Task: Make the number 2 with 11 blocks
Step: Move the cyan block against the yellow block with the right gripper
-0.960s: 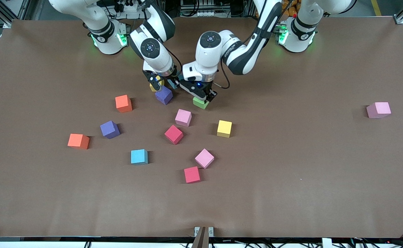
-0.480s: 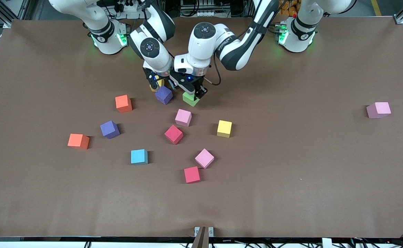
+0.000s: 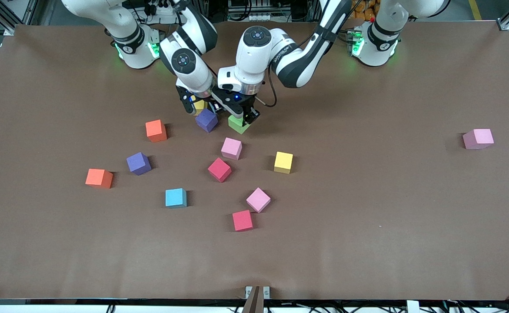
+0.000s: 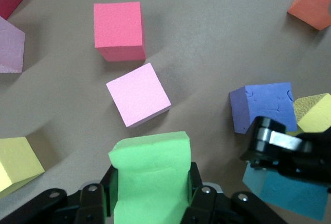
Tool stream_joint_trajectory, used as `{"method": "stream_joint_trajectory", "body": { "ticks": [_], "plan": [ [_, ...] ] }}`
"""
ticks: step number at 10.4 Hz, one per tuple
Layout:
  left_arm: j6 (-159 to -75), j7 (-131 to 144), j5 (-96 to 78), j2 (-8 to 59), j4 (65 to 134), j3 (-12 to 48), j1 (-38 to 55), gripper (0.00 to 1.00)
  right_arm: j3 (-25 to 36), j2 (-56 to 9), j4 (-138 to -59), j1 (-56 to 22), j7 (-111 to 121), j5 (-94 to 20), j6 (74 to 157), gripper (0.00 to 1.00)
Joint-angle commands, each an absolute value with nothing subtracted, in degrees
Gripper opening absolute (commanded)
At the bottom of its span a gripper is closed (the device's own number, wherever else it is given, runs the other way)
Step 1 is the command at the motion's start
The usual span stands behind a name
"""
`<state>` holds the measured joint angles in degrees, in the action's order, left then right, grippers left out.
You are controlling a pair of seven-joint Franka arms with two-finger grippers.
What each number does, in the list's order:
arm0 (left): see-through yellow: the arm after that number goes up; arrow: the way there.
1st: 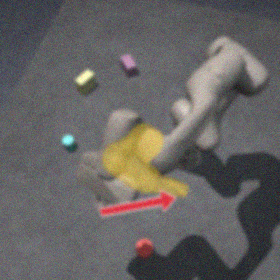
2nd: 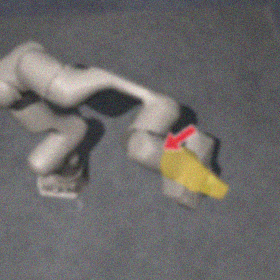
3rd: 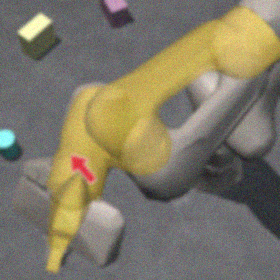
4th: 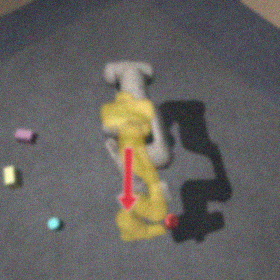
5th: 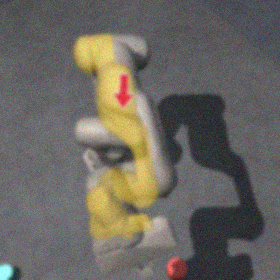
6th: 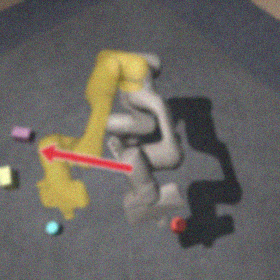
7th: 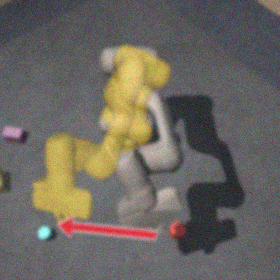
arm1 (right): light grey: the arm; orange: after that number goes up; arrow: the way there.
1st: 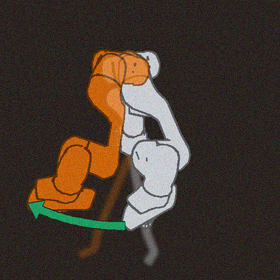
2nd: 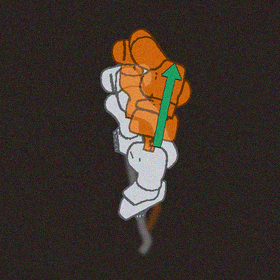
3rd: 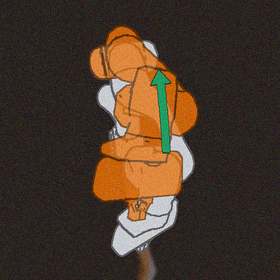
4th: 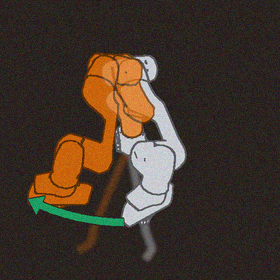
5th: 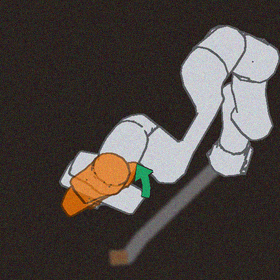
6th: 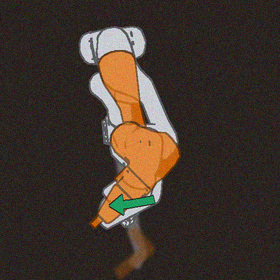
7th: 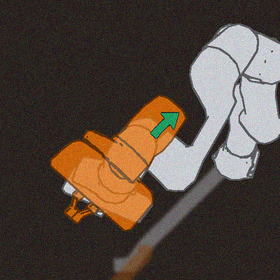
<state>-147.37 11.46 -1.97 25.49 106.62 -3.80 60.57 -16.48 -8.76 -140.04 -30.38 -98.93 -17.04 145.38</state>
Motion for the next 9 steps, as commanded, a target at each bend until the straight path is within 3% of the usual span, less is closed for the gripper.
{"method": "stream_joint_trajectory", "body": {
  "ticks": [1,9],
  "plan": [
    [-146.34,9.67,-3.52,24.52,106.61,-3.43,60.21,0.24,-17.05,-6.07,-143.52,-29.79,-99.84,-18.02,147.65,0.0],
    [-146.34,9.67,-3.43,25.05,105.38,-3.43,60.12,0.28,-17.05,-5.54,-144.75,-28.74,-108.9,-18.28,150.45,0.0]
  ]
}}
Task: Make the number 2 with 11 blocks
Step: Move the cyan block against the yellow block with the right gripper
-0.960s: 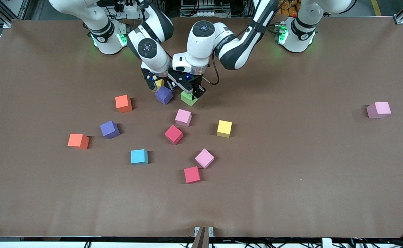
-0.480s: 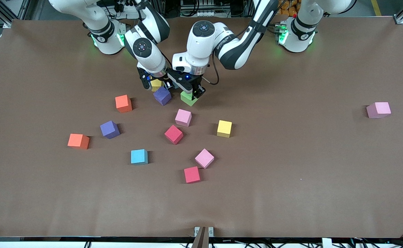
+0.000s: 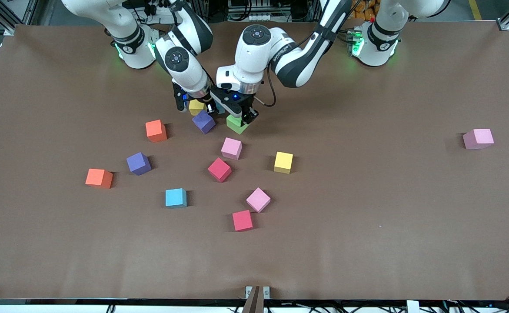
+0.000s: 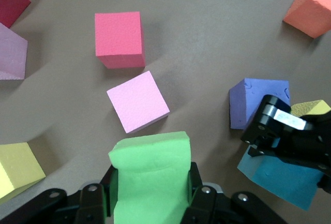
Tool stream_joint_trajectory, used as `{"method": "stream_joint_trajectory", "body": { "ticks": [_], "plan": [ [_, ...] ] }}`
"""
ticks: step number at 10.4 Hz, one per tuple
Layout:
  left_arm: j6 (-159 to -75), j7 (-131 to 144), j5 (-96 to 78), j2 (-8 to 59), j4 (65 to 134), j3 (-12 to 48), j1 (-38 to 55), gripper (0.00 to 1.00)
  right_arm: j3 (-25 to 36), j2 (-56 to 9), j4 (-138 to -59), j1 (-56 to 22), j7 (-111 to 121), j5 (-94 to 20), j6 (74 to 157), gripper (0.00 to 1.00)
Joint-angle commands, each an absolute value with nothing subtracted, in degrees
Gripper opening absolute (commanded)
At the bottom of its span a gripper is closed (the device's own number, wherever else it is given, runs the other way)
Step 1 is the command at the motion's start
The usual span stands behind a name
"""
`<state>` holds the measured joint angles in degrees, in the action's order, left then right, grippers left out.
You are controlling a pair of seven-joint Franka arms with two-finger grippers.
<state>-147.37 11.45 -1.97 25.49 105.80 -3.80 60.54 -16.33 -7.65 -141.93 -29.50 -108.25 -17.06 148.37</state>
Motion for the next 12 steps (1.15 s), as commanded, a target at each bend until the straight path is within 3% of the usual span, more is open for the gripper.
{"method": "stream_joint_trajectory", "body": {
  "ticks": [1,12],
  "plan": [
    [-146.34,9.67,-3.43,25.14,105.29,-3.43,60.12,0.28,-17.05,-5.8,-145.36,-28.74,-108.9,-18.28,152.38,0.0],
    [-146.34,9.67,-3.43,25.49,104.33,-3.43,60.03,0.29,-18.28,-5.8,-147.47,-28.74,-109.51,-24.61,154.86,0.0]
  ]
}}
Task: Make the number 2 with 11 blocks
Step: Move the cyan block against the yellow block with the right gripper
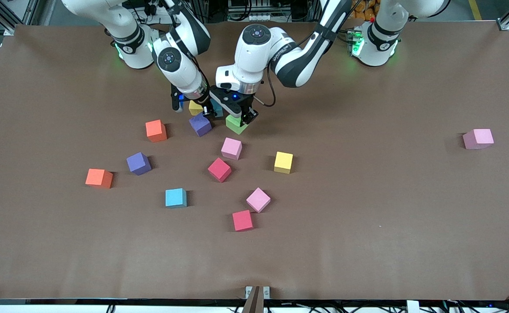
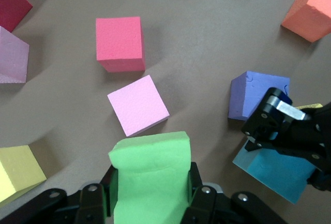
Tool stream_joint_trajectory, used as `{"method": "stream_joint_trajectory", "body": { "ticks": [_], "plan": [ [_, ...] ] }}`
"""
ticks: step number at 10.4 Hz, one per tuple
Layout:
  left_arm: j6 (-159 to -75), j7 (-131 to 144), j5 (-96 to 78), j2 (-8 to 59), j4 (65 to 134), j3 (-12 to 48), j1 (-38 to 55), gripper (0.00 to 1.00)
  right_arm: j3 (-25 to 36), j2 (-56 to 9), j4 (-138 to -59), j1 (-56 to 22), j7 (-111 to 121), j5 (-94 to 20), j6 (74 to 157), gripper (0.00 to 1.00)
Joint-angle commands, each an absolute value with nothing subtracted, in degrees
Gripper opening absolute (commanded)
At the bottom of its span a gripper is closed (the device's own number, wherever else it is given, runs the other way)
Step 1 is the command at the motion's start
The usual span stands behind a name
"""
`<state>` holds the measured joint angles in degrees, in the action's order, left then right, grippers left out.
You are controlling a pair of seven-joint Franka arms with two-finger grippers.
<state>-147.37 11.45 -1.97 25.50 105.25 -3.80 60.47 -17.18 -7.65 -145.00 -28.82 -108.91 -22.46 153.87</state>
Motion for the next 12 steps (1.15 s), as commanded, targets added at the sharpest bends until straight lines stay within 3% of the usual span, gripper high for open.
{"method": "stream_joint_trajectory", "body": {
  "ticks": [1,12],
  "plan": [
    [-146.34,9.67,-3.43,25.58,104.33,-3.43,60.03,0.29,-18.54,-5.8,-148.26,-28.74,-109.51,-24.78,155.04,0.0],
    [-146.34,9.67,-3.43,25.58,104.24,-3.43,59.94,0.29,-18.9,-7.38,-150.64,-29.18,-109.42,-25.14,161.27,0.0]
  ]
}}
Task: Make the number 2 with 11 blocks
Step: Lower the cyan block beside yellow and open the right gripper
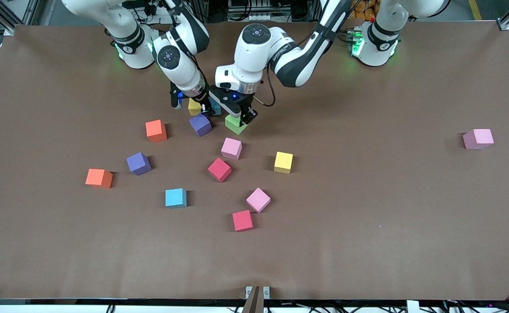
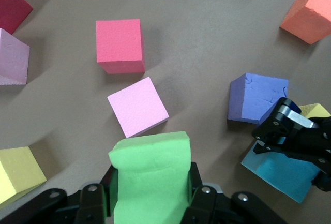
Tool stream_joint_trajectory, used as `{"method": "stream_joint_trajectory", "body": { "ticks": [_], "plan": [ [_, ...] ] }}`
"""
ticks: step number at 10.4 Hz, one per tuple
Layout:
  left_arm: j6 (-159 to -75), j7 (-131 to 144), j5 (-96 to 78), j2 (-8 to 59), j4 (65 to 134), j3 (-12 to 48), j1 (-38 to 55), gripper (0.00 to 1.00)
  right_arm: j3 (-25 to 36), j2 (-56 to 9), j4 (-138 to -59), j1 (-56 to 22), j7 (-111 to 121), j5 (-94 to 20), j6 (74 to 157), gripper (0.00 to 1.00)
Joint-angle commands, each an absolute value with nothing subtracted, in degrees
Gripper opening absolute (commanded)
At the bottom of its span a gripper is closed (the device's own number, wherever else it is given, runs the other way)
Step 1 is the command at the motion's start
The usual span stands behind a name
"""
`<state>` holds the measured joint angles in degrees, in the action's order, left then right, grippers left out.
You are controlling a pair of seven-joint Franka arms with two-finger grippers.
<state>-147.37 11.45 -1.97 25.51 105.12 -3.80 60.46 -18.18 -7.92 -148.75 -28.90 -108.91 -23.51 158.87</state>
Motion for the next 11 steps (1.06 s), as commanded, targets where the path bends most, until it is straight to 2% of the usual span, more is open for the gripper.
{"method": "stream_joint_trajectory", "body": {
  "ticks": [1,11],
  "plan": [
    [-146.34,9.67,-3.43,25.58,104.24,-3.43,60.03,0.29,-19.59,-7.38,-150.99,-29.18,-109.42,-25.14,161.54,0.0],
    [-146.34,9.67,-3.43,25.93,103.8,-3.43,60.03,0.3,-21.53,-8.96,-151.61,-29.18,-108.9,-25.14,162.42,0.0]
  ]
}}
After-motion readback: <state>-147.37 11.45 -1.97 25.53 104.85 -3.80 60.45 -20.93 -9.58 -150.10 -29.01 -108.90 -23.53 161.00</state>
